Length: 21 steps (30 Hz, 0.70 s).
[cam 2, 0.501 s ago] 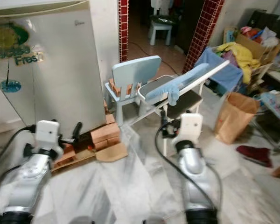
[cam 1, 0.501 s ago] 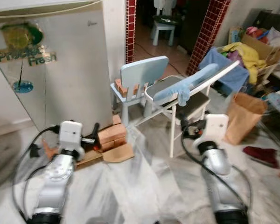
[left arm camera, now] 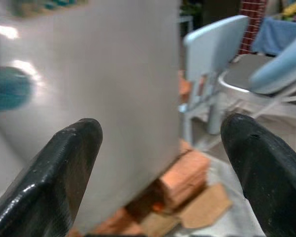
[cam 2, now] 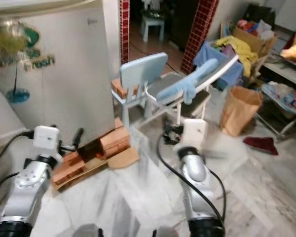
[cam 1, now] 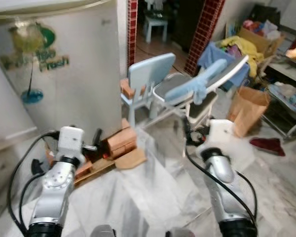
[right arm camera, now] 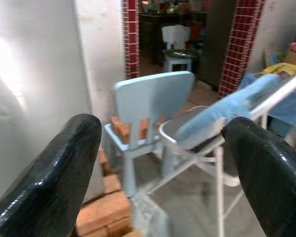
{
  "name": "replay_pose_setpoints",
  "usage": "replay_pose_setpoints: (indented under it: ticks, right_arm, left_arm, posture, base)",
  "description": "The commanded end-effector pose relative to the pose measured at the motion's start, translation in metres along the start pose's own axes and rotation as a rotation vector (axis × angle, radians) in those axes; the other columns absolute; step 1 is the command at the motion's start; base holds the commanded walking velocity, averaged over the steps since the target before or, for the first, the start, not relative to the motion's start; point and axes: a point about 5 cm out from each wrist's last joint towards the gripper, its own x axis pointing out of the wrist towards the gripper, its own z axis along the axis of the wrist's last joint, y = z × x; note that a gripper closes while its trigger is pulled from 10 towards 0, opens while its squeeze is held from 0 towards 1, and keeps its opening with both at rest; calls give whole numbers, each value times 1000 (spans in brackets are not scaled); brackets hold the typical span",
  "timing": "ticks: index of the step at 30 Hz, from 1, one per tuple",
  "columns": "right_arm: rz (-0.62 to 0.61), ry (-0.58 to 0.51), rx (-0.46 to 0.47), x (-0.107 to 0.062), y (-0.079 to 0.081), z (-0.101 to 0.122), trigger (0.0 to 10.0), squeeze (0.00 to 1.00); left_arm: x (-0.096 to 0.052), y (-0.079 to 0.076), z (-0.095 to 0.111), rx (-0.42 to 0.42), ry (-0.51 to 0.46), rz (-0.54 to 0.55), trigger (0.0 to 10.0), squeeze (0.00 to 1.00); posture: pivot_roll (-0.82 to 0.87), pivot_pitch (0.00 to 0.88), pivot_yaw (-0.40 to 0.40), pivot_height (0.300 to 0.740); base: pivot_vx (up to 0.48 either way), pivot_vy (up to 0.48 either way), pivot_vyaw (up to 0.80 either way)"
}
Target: Restocking fridge
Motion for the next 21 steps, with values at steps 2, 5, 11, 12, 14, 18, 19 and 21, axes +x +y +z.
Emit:
replay_pose_setpoints:
  ticks: [2, 5, 11, 12, 14, 18, 19, 21]
  right_arm:
    - [-33, -7, -17, -1, -10, 2, 10000, 0]
    - [-28, -3, -15, 0, -9, 1, 10000, 0]
    - [-26, -18, -8, 5, -5, 3, 10000, 0]
    - [-26, -23, -4, 6, -5, 3, 10000, 0]
    - [-12, -43, 10, 7, -1, 6, 10000, 0]
    - [1, -51, -2, 7, 2, 7, 10000, 0]
    - [5, -53, -10, 8, 1, 7, 10000, 0]
    - [8, -57, -9, 8, 1, 8, 10000, 0]
  left_arm:
    - [2, -8, 4, -11, -18, -34, 10000, 0]
    - [3, -8, 4, -9, -20, -38, 10000, 0]
    - [7, -10, 8, 10, -32, -58, 10000, 0]
    - [8, -10, 8, 9, -33, -58, 10000, 0]
    - [10, -9, 11, 9, -39, -70, 10000, 0]
    - [13, -5, 12, 15, -45, -57, 10000, 0]
    - [14, -4, 12, 17, -45, -53, 10000, 0]
    - [14, -5, 12, 20, -46, -54, 10000, 0]
  posture:
    - [2, 0, -39, 740]
    - [1, 0, -35, 740]
    - [14, 0, -21, 740]
    - [14, 0, -20, 740]
    - [18, 0, -19, 740]
    - [16, 0, -21, 740]
    - [13, 0, -22, 740]
    - [13, 0, -22, 740]
  base:
    - [0, 480, 0]
    - [0, 480, -800]
    - [0, 480, -800]
    - [0, 480, -800]
    - [0, 480, -359]
    - [0, 480, 0]
    - [0, 480, 0]
    - [0, 480, 0]
